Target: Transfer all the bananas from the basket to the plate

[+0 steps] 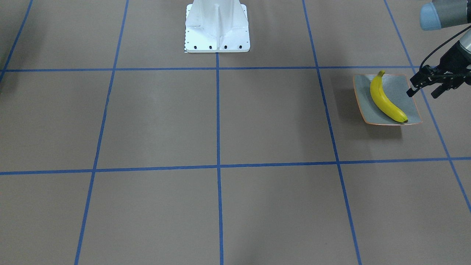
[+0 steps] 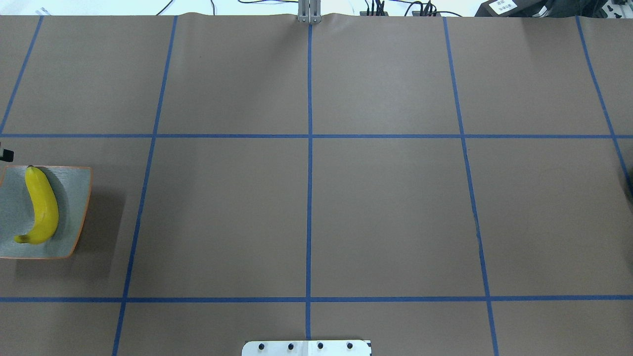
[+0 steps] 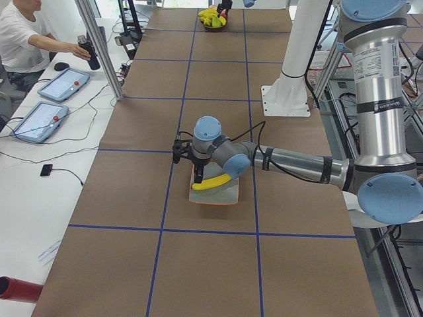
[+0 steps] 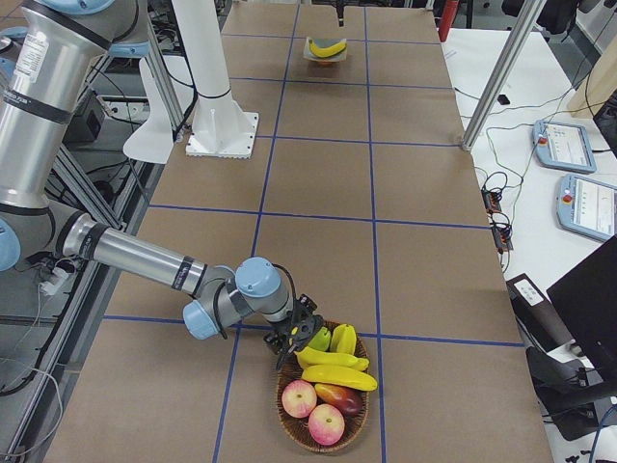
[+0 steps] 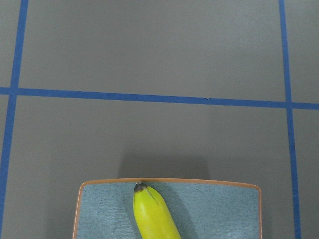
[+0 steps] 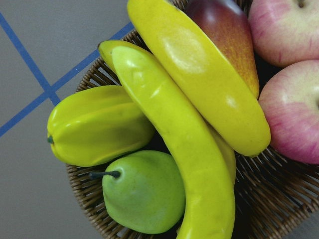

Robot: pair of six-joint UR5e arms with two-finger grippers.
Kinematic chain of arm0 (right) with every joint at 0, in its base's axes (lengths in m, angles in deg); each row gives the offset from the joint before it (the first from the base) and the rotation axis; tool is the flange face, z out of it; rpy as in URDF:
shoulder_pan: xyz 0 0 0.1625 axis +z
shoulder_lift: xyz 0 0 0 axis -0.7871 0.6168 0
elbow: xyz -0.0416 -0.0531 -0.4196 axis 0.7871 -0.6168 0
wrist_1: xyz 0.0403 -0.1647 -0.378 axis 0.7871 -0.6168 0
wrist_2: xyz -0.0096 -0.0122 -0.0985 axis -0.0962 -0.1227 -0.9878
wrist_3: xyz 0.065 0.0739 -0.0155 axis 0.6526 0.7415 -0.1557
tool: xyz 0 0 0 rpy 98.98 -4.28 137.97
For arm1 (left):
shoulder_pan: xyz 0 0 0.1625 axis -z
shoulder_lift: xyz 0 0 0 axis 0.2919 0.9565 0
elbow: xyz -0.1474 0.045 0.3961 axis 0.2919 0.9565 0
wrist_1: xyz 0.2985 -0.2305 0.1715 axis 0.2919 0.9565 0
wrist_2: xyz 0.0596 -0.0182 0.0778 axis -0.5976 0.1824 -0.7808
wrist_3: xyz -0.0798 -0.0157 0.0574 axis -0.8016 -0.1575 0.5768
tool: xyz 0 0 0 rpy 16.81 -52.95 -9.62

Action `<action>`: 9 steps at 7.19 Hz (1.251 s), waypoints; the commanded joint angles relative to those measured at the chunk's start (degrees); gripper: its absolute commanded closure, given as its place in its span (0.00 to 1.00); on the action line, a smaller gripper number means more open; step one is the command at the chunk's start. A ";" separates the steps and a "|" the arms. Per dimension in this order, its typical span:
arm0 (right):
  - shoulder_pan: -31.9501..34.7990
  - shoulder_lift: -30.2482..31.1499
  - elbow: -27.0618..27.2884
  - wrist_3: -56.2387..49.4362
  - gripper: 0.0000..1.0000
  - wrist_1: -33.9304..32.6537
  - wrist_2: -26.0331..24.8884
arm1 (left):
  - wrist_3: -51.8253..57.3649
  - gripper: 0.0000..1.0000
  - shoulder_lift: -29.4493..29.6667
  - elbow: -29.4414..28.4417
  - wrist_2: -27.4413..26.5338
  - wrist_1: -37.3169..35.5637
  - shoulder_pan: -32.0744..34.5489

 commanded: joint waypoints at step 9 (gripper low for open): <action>-2.01 -0.34 -3.98 0.95 0.03 1.10 1.15 | -0.75 0.00 0.56 6.15 -0.11 -7.12 -0.05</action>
